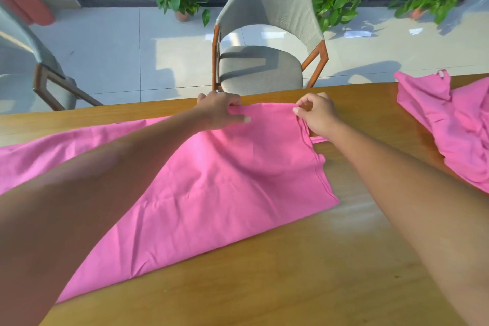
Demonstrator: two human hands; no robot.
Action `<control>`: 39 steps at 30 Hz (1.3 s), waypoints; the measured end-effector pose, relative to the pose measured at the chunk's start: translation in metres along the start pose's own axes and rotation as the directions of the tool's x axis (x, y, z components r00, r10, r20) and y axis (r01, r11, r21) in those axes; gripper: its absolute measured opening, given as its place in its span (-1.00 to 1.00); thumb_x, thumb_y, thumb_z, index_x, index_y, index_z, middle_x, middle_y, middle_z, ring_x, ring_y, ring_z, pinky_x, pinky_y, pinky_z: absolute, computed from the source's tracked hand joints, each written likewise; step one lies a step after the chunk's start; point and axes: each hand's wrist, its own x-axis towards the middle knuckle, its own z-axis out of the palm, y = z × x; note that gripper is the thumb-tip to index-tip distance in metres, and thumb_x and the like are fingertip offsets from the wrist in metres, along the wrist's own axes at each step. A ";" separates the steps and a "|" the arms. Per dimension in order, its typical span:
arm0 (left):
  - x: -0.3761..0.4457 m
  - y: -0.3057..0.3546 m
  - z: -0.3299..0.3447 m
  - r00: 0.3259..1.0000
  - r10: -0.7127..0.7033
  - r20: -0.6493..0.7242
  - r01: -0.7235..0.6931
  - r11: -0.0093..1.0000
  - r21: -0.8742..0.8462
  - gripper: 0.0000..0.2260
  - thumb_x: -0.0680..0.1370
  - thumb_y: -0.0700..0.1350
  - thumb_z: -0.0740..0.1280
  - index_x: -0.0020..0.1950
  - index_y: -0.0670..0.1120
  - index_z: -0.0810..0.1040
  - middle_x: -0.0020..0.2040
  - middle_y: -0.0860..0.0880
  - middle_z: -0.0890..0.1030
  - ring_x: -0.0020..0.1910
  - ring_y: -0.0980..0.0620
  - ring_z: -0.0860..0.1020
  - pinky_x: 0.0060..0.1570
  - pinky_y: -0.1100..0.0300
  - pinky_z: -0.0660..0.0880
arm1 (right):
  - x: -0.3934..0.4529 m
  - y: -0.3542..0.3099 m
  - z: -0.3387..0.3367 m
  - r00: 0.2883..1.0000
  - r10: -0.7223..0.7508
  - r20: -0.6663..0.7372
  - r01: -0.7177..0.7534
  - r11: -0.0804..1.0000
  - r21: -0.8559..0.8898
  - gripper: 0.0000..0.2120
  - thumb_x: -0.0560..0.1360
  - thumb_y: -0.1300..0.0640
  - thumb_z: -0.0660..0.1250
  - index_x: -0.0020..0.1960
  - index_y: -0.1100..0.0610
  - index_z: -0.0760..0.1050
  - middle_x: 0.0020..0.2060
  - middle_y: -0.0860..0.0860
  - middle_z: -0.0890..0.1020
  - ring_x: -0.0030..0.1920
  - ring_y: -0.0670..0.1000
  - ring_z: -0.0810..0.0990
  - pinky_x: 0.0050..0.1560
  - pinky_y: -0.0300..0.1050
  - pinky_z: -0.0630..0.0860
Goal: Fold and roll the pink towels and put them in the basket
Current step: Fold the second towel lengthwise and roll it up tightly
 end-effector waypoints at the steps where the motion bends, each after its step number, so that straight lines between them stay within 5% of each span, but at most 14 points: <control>1: 0.003 0.005 0.000 1.000 0.011 0.022 -0.010 1.000 -0.024 -0.71 0.51 0.27 0.39 -0.01 0.08 0.48 -0.11 0.01 0.53 0.01 -0.08 0.44 0.02 0.06 0.26 | 0.000 0.001 -0.002 1.000 -0.005 0.003 0.005 1.000 0.026 -0.96 0.56 0.08 0.40 -0.05 0.00 0.54 0.09 -0.01 0.45 0.16 0.03 0.47 0.21 -0.11 0.41; 5: 0.012 0.023 0.001 0.994 0.078 0.073 -0.069 0.990 -0.125 -0.76 0.57 0.08 0.42 -0.13 0.01 0.42 -0.25 0.02 0.46 -0.21 -0.06 0.43 -0.24 0.12 0.31 | -0.001 -0.001 -0.008 0.999 -0.032 0.022 0.027 0.975 0.219 -0.93 0.62 0.06 0.27 0.01 0.05 0.45 -0.15 -0.08 0.49 -0.13 -0.06 0.46 -0.14 -0.15 0.37; 8: 0.020 0.036 0.006 0.995 0.093 0.030 -0.086 0.979 -0.186 -0.69 0.61 -0.07 0.35 -0.27 -0.01 0.32 -0.33 0.01 0.39 -0.33 -0.02 0.38 -0.37 0.13 0.27 | -0.004 0.001 -0.012 0.999 0.020 0.050 -0.034 0.958 0.285 -0.78 0.62 -0.13 0.22 0.09 0.01 0.40 -0.11 -0.07 0.53 -0.13 -0.08 0.48 -0.15 -0.12 0.40; 11: 0.025 0.041 0.013 0.999 0.025 -0.031 -0.030 0.984 -0.178 -0.72 0.61 -0.11 0.30 -0.28 0.03 0.35 -0.30 0.01 0.44 -0.30 -0.02 0.40 -0.38 0.13 0.26 | -0.013 0.010 -0.015 0.960 0.130 0.249 -0.210 0.921 0.329 -0.53 0.49 -0.32 0.31 0.23 -0.04 0.40 0.00 0.05 0.65 -0.09 0.09 0.66 -0.05 0.07 0.61; 15: 0.026 0.039 0.022 0.998 0.018 -0.060 -0.026 0.990 -0.138 -0.78 0.62 -0.11 0.28 -0.23 0.03 0.42 -0.28 0.02 0.49 -0.23 -0.09 0.49 -0.37 0.14 0.30 | -0.025 0.019 -0.017 0.935 0.105 0.338 -0.208 0.935 0.287 -0.49 0.46 -0.17 0.46 0.30 0.00 0.41 -0.06 0.01 0.72 -0.14 0.00 0.70 -0.18 -0.06 0.65; 18: 0.020 0.048 0.027 0.993 0.027 -0.118 -0.034 0.997 -0.065 -0.97 0.60 -0.11 0.31 -0.01 -0.04 0.51 -0.09 -0.07 0.58 0.00 -0.18 0.55 -0.16 0.05 0.45 | -0.038 0.020 -0.022 0.987 0.045 0.157 -0.085 0.962 0.258 -0.60 0.49 -0.08 0.46 0.25 -0.03 0.43 -0.12 -0.06 0.69 -0.13 -0.10 0.67 -0.29 -0.23 0.58; 21: 0.003 0.060 0.037 0.970 0.055 -0.235 -0.023 0.991 0.134 -0.61 0.56 -0.09 0.35 0.38 -0.06 0.43 0.32 -0.14 0.49 0.29 -0.20 0.42 0.27 -0.11 0.35 | -0.064 0.029 -0.028 0.995 0.089 -0.055 -0.074 0.970 0.230 -0.81 0.52 -0.05 0.41 0.08 -0.02 0.52 -0.13 -0.10 0.65 -0.15 -0.14 0.62 -0.27 -0.22 0.46; 24: -0.028 0.072 0.050 0.952 0.143 -0.271 -0.107 0.984 0.144 -0.63 0.57 -0.09 0.33 0.38 -0.05 0.46 0.36 -0.11 0.47 0.34 -0.19 0.38 0.29 -0.09 0.31 | -0.103 0.049 -0.025 0.970 0.204 -0.134 -0.171 0.960 0.222 -0.83 0.54 -0.06 0.37 -0.04 0.05 0.54 -0.13 -0.06 0.68 -0.13 -0.05 0.63 -0.17 -0.15 0.46; 30: -0.094 0.084 0.087 0.985 0.119 -0.122 -0.095 0.979 0.180 -0.66 0.66 0.03 0.22 0.42 -0.01 0.47 0.42 -0.04 0.47 0.40 -0.13 0.38 0.33 -0.06 0.28 | -0.184 0.077 -0.009 0.938 0.343 -0.043 -0.339 0.937 0.089 -0.60 0.48 -0.28 0.35 -0.15 0.08 0.54 -0.24 -0.03 0.66 -0.16 0.06 0.62 -0.09 -0.02 0.55; 35: -0.108 0.081 0.102 0.990 0.120 0.071 -0.132 0.971 0.200 -0.48 0.72 0.12 0.03 0.66 -0.01 0.10 0.66 0.03 0.04 0.63 -0.06 -0.01 0.56 -0.05 0.01 | -0.215 0.082 -0.004 0.951 0.305 0.049 -0.303 0.952 -0.045 -0.59 0.46 -0.12 0.47 -0.32 0.14 0.41 -0.42 0.03 0.51 -0.34 0.08 0.47 -0.35 -0.07 0.31; 39: -0.105 0.082 0.110 0.973 0.152 0.175 -0.189 0.958 0.217 -0.40 0.70 0.23 -0.05 0.67 0.04 -0.10 0.66 0.04 -0.18 0.63 -0.03 -0.20 0.59 -0.05 -0.16 | -0.230 0.091 -0.014 0.939 0.343 0.035 -0.343 0.939 -0.017 -0.66 0.47 -0.03 0.48 -0.20 0.24 0.53 -0.41 0.01 0.57 -0.38 0.02 0.47 -0.36 -0.13 0.32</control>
